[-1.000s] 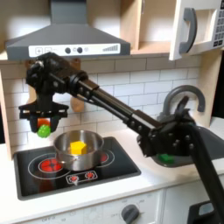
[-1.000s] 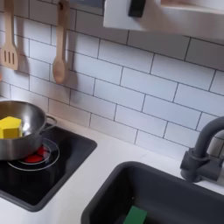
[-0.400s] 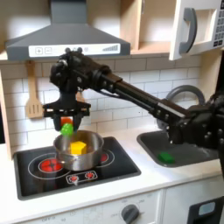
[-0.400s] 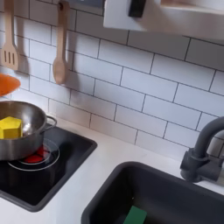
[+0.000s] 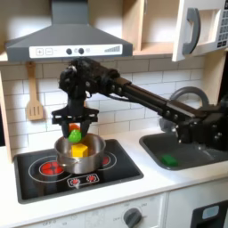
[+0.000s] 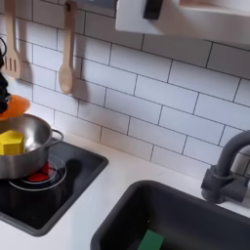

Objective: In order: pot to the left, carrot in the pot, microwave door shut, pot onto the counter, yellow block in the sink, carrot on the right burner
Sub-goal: 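Put the carrot in the pot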

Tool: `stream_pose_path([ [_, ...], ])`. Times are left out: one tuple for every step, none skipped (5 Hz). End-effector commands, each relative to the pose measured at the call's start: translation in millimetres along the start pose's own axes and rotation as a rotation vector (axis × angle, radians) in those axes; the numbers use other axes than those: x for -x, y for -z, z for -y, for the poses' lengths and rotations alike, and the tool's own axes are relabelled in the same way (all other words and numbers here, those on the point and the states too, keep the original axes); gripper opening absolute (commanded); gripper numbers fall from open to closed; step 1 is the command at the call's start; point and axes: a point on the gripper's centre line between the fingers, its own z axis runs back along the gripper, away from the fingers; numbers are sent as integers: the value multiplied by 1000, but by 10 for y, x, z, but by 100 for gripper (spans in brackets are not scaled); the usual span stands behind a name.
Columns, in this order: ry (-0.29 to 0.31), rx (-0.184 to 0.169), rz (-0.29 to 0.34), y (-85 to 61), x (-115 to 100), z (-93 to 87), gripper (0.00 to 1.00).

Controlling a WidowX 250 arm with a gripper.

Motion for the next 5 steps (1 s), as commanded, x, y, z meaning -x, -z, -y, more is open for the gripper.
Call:
stream_pose_path([
  [-2, 20, -20, 197, -76, 164, 0],
  [13, 8, -28, 161, -93, 194, 0],
  [27, -2, -27, 109, -84, 239, 100],
  [47, 9, -31, 80, -52, 279, 100],
  [54, 24, -55, 134, 17, 310, 100],
])
